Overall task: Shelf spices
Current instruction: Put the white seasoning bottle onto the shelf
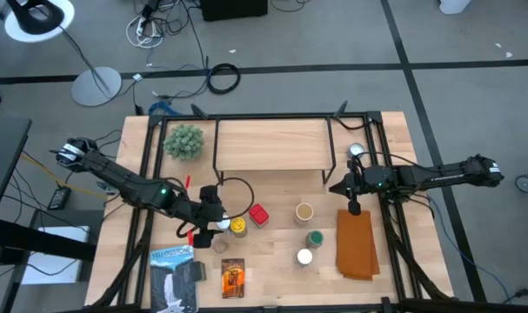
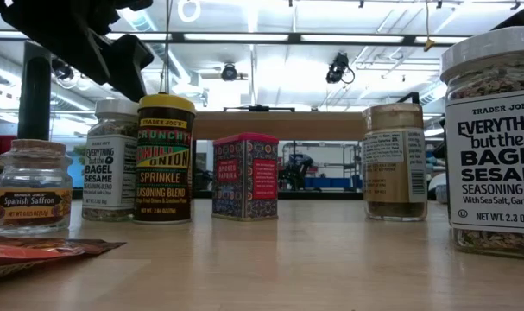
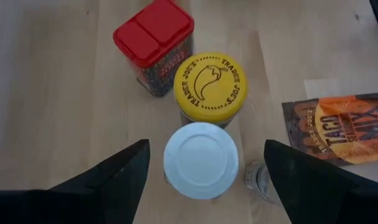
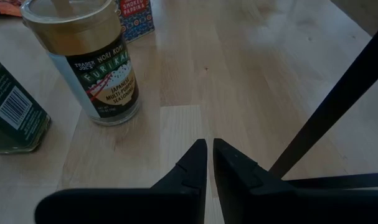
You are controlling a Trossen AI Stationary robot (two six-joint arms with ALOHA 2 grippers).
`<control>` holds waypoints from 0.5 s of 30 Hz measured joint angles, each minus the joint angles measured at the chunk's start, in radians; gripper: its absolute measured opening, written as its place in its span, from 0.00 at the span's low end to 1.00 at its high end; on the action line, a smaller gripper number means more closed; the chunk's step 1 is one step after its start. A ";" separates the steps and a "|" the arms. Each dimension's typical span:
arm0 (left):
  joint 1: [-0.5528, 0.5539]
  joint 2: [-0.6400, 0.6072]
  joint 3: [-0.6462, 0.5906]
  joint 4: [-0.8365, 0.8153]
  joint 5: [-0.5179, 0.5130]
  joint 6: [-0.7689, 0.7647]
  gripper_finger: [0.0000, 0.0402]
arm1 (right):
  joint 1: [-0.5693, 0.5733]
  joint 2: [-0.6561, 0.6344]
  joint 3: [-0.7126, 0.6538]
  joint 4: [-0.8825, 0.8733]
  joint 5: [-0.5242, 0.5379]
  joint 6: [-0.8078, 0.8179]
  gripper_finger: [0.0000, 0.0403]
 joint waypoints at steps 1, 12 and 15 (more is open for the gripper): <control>0.000 0.010 0.000 0.009 0.000 0.001 0.80 | 0.000 0.000 0.000 0.000 0.000 0.000 0.07; 0.000 0.137 0.000 0.012 0.009 0.026 0.80 | 0.000 0.000 0.000 0.000 0.000 0.000 0.07; 0.000 0.152 0.000 0.014 0.013 0.031 0.80 | 0.000 0.000 0.000 0.000 0.000 0.000 0.07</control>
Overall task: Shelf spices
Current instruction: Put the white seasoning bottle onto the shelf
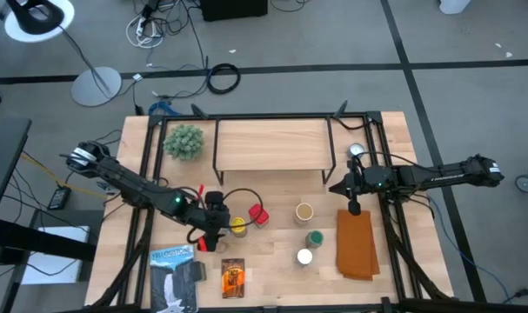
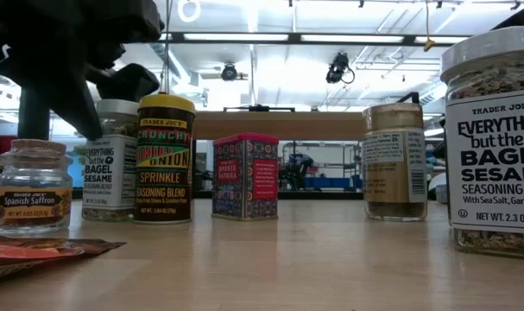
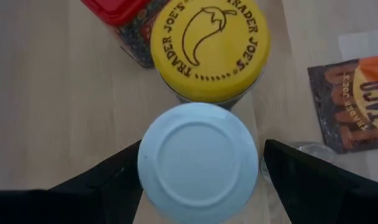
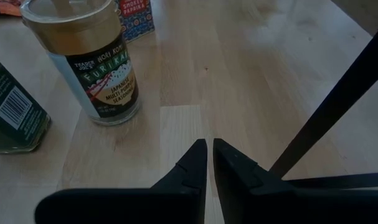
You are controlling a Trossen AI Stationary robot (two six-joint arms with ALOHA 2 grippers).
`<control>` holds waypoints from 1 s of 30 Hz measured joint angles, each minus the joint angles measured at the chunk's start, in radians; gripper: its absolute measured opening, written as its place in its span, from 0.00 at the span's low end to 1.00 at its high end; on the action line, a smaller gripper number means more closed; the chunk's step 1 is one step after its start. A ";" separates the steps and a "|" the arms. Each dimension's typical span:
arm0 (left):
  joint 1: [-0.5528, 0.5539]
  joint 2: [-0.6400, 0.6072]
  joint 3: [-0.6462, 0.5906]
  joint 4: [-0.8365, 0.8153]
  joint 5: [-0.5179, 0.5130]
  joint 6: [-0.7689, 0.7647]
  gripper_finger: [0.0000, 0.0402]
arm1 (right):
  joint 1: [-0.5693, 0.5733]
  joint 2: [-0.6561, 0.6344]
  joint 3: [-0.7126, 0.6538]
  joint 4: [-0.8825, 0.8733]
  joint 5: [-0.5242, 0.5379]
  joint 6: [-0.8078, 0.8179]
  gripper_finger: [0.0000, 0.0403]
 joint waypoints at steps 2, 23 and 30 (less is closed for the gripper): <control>0.000 0.013 0.005 0.003 0.000 0.012 0.80 | 0.000 0.000 0.000 0.000 0.000 0.000 0.07; 0.031 0.144 0.137 -0.207 0.003 0.072 0.62 | 0.000 0.000 0.000 0.000 0.000 0.000 0.07; 0.031 0.144 0.137 -0.182 0.003 0.070 0.62 | 0.000 0.000 0.000 0.000 0.000 0.000 0.07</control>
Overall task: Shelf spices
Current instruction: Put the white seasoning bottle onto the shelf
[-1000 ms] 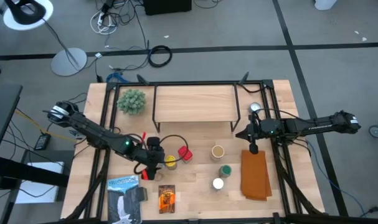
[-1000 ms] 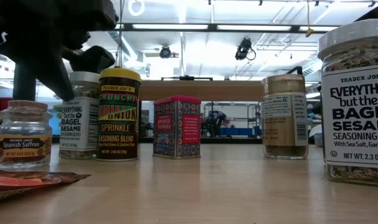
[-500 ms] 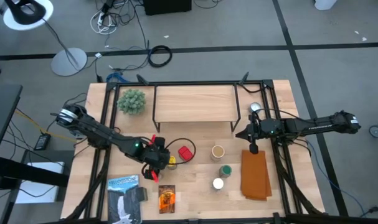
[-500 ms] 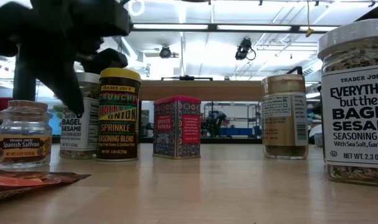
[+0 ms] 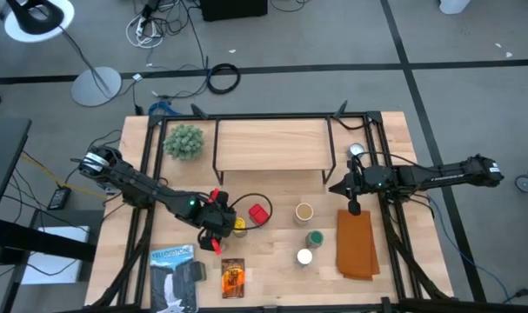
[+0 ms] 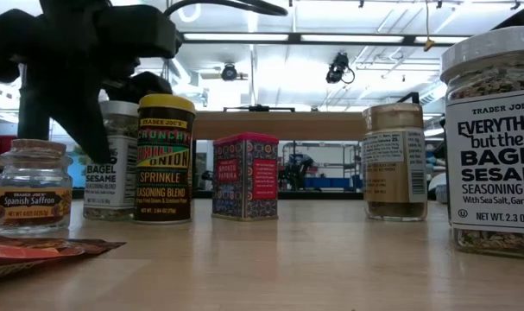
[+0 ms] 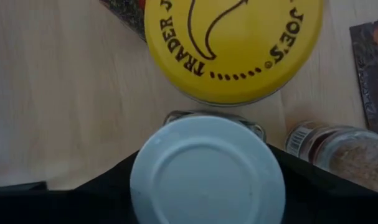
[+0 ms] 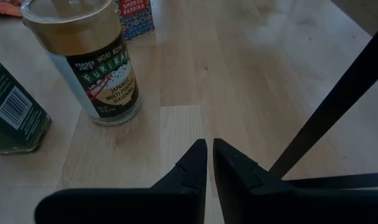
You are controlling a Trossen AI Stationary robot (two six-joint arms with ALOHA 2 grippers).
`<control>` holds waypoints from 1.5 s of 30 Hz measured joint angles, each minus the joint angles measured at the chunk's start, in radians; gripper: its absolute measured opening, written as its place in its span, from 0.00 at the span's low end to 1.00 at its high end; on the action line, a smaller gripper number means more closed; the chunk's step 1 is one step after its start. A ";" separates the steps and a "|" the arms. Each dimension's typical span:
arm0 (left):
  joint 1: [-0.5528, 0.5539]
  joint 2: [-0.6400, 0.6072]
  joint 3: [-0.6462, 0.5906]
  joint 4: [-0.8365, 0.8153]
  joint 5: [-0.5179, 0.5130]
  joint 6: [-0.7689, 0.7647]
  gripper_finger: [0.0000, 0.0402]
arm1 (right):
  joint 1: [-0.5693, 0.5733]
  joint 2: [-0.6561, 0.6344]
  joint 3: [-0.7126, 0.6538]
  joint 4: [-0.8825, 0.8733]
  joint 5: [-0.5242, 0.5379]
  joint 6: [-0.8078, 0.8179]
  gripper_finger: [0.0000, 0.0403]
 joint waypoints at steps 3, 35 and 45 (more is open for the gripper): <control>0.000 0.000 0.000 0.004 0.000 -0.001 0.61 | 0.000 0.000 0.000 0.000 0.000 0.000 0.07; 0.016 0.000 0.235 -0.202 -0.012 -0.052 0.52 | 0.000 0.000 0.000 0.000 0.000 0.000 0.07; 0.165 0.000 0.506 -0.525 -0.014 0.063 0.52 | 0.000 0.000 0.000 0.000 0.000 0.000 0.07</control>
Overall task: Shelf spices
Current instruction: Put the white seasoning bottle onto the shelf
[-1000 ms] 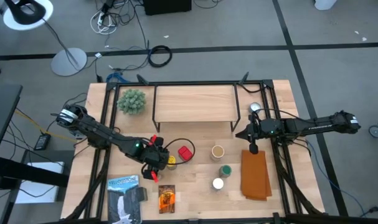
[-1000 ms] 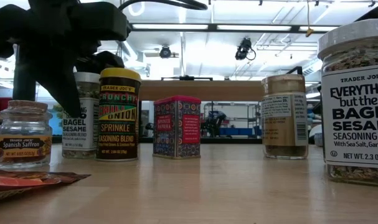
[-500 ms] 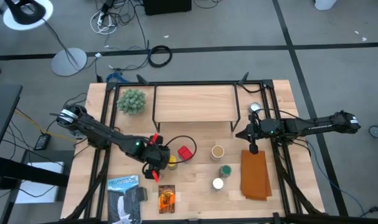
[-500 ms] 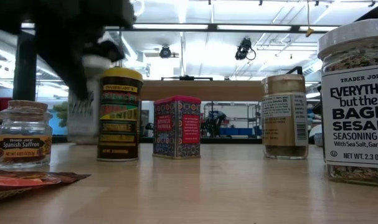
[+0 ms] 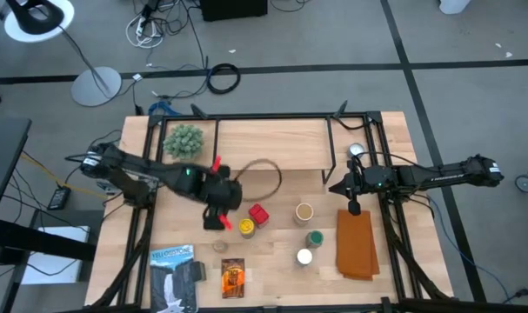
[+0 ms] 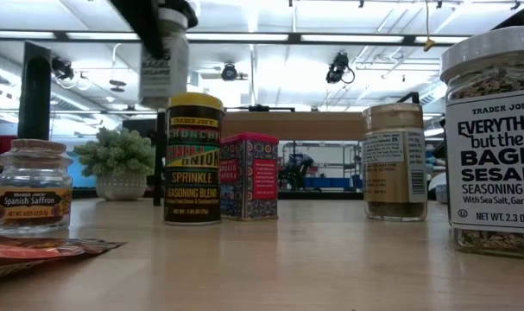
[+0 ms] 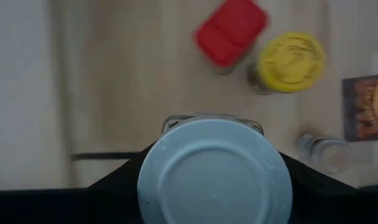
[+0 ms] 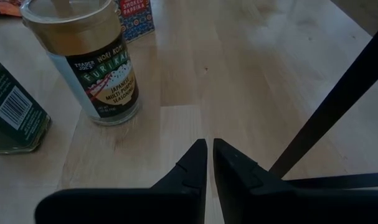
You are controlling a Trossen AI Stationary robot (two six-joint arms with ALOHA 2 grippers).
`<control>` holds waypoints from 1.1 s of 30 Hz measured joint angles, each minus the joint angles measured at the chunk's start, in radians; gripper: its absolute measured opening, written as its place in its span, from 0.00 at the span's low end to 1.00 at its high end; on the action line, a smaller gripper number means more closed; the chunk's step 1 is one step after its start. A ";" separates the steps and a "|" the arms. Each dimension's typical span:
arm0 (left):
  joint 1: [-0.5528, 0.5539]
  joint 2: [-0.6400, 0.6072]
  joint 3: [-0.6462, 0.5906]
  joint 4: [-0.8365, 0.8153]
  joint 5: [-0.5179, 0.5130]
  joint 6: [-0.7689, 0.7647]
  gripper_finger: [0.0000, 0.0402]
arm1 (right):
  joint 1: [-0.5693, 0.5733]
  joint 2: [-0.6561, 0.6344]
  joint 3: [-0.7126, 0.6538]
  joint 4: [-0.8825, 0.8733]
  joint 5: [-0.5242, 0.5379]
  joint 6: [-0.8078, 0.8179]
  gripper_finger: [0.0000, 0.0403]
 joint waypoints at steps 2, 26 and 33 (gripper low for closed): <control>0.052 0.000 0.050 -0.041 0.011 0.030 0.52 | 0.000 0.000 0.000 0.000 0.000 0.000 0.07; 0.648 -0.001 0.180 -0.009 0.179 0.470 0.52 | 0.000 0.000 0.000 0.000 0.000 0.000 0.07; 0.772 0.039 0.181 0.076 0.261 0.549 0.52 | 0.000 0.000 0.000 0.000 0.000 0.000 0.07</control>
